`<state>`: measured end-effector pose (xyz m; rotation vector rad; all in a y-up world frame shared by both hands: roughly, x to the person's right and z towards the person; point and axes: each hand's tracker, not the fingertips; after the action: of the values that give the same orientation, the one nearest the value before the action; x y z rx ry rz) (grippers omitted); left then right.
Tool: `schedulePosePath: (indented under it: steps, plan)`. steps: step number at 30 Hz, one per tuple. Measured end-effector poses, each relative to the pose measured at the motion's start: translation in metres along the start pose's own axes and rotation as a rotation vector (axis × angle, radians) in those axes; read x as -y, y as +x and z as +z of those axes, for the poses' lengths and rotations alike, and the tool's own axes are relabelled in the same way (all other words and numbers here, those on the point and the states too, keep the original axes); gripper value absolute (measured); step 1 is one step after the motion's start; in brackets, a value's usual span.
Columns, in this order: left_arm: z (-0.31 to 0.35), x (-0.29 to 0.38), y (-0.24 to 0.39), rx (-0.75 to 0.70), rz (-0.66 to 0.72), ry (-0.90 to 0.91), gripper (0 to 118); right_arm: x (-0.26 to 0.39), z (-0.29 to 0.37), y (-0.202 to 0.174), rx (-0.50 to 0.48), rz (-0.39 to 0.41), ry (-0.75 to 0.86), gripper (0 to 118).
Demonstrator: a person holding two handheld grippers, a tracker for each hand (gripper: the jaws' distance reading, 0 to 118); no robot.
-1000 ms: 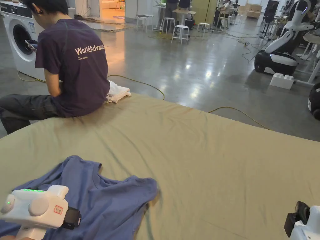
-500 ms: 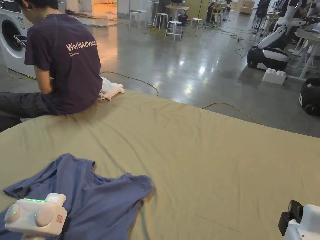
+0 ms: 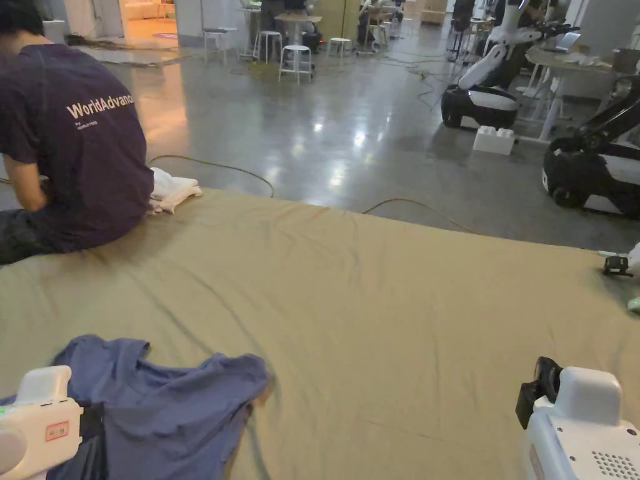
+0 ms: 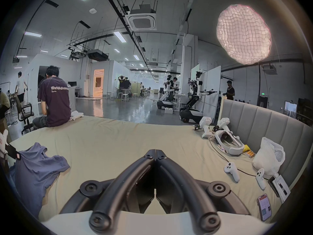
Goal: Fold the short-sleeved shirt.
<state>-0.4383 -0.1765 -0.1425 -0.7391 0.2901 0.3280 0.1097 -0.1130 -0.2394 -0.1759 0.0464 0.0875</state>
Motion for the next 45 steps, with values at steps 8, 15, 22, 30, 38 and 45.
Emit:
schedulePosePath:
  steps: [8,15,22,30,38,45]
  plan:
    - [0.071,-0.073,0.098,0.173,-0.138,0.223,4,-0.017,0.013,0.017,0.018,0.001,0.050,0]
    - [0.129,-0.131,0.212,0.392,-0.297,0.369,4,-0.026,0.029,0.044,0.055,-0.059,0.078,0]
    - [0.118,-0.122,0.323,0.552,-0.403,0.321,4,-0.025,0.039,0.073,0.103,-0.056,0.085,0]
    - [0.045,-0.038,0.417,0.722,-0.427,0.059,4,-0.010,0.050,0.108,0.151,-0.073,0.032,0]
    - [-0.004,0.051,0.443,0.685,-0.449,-0.102,10,0.013,0.052,0.118,0.164,-0.064,-0.048,0]
    - [0.005,0.038,0.410,0.653,-0.327,-0.002,61,0.018,0.047,0.106,0.136,-0.035,-0.078,0]
